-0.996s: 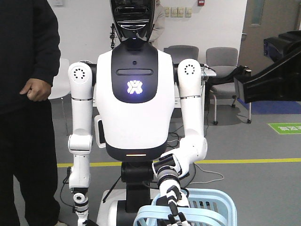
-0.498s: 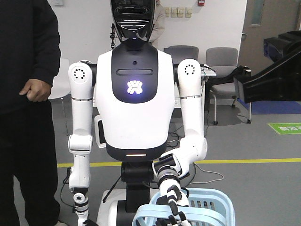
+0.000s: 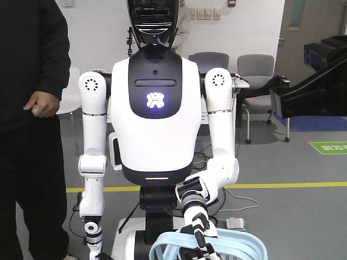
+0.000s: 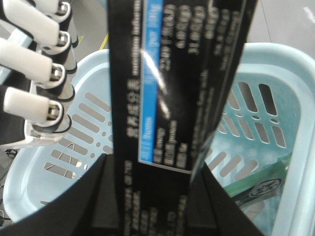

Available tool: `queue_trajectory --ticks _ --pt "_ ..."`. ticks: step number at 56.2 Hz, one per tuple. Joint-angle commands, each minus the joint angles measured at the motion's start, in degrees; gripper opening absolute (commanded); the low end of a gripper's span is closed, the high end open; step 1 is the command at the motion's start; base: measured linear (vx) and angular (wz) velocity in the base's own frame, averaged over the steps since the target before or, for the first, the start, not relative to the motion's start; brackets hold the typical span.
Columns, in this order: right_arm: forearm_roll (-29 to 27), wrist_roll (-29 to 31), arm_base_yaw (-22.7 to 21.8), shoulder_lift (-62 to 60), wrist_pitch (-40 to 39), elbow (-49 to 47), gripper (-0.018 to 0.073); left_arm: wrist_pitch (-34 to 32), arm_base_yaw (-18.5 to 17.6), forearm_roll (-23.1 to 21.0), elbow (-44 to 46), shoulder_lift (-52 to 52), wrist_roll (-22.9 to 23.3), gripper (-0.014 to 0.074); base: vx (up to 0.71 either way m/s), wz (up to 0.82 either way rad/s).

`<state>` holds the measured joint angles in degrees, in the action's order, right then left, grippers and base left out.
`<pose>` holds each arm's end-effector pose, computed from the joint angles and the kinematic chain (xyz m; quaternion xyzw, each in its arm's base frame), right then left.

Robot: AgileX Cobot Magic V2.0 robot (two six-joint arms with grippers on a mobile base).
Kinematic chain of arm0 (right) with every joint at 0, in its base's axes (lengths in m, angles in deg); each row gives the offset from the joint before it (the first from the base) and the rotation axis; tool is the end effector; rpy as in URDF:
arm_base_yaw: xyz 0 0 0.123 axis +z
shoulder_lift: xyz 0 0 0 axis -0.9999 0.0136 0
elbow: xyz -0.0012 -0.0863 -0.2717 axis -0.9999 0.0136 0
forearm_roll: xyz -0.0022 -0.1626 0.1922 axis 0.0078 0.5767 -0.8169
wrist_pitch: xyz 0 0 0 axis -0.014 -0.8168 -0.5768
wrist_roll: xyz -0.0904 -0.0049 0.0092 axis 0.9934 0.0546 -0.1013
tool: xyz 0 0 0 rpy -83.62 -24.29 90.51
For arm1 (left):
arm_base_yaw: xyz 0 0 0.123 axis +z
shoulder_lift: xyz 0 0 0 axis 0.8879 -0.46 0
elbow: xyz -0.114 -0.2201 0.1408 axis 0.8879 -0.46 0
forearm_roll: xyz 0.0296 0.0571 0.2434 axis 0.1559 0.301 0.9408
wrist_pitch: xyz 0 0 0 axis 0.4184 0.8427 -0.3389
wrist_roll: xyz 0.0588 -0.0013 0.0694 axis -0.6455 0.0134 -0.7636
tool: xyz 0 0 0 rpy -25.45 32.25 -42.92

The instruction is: Pick snacks and fruit into basket

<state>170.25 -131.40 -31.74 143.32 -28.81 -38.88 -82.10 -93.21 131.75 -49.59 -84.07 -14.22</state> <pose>0.1623 0.1191 0.5094 -0.1141 0.6681 -0.0712 0.7318 0.2505 -0.2002 0.1353 0.6035 0.5685 -0.1544 0.5373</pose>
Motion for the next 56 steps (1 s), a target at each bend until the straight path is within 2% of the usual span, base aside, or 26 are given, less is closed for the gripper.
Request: queue_trajectory --ticks 1,7,14,22,28,34,38,45,56 --pt "4.2 0.51 -0.28 -0.65 -1.61 -1.71 -0.0007 -5.17 -0.39 -1.69 1.39 2.31 0.61 0.0007 0.0 0.0" --pt "4.2 0.51 -0.28 -0.65 -1.61 -1.71 -0.0007 -4.92 -0.39 -1.75 1.39 2.31 0.61 0.0038 0.0 0.0" --pt "4.2 0.51 -0.28 -0.65 -1.61 -1.71 -0.0007 -3.3 -0.39 -1.75 1.39 2.31 0.77 0.0136 0.0 0.0" --pt "4.2 0.51 -0.28 -0.65 -1.61 -1.71 -0.0007 -2.28 -0.39 -2.21 1.39 2.31 3.77 0.035 0.0 0.0" --pt "4.2 0.51 -0.28 -0.65 -1.61 -1.71 -0.0007 -2.7 -0.39 -2.73 1.39 2.31 3.77 0.0518 0.0 0.0" --pt "4.2 0.51 -0.28 -0.65 -1.61 -1.71 -0.0007 -2.53 -0.39 -3.91 1.39 2.31 4.24 0.0627 0.0 0.0" --pt "4.2 0.51 -0.28 -0.65 -1.61 -1.71 -0.0007 -2.53 -0.39 -3.88 1.39 2.31 4.39 0.0659 0.0 0.0" --pt "4.2 0.51 -0.28 -0.65 -1.61 -1.71 -0.0007 -1.65 -0.39 -3.7 1.39 2.38 4.39 0.0658 0.0 0.0" --pt "4.2 0.51 -0.28 -0.65 -1.61 -1.71 -0.0007 2.14 -0.33 -3.75 1.12 4.32 4.38 0.0592 0.0 0.0"
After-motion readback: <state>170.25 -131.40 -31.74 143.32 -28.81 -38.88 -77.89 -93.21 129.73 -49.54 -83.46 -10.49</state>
